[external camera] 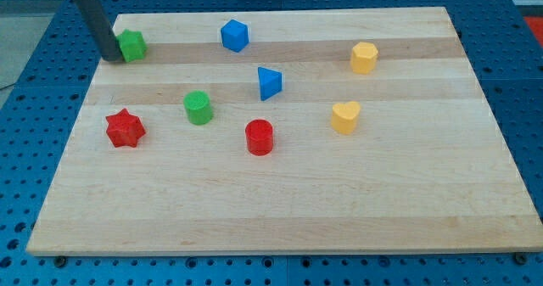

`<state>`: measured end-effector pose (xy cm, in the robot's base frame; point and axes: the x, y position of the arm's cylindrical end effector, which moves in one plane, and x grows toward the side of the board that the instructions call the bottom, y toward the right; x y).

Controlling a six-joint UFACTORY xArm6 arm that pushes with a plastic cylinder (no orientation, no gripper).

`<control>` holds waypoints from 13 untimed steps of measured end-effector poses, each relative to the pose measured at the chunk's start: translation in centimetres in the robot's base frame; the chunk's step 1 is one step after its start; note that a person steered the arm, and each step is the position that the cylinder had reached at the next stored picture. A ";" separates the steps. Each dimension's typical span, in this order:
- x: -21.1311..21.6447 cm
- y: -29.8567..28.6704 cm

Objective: Push the green star to the top left

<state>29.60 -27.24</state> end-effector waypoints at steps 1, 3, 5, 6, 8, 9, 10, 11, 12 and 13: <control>-2.1 0.5; -3.4 -1.2; 0.9 -1.8; 1.5 0.5; 0.8 5.0; -3.1 5.0; -4.8 4.9; -4.8 4.7; -4.8 4.7; -0.1 3.3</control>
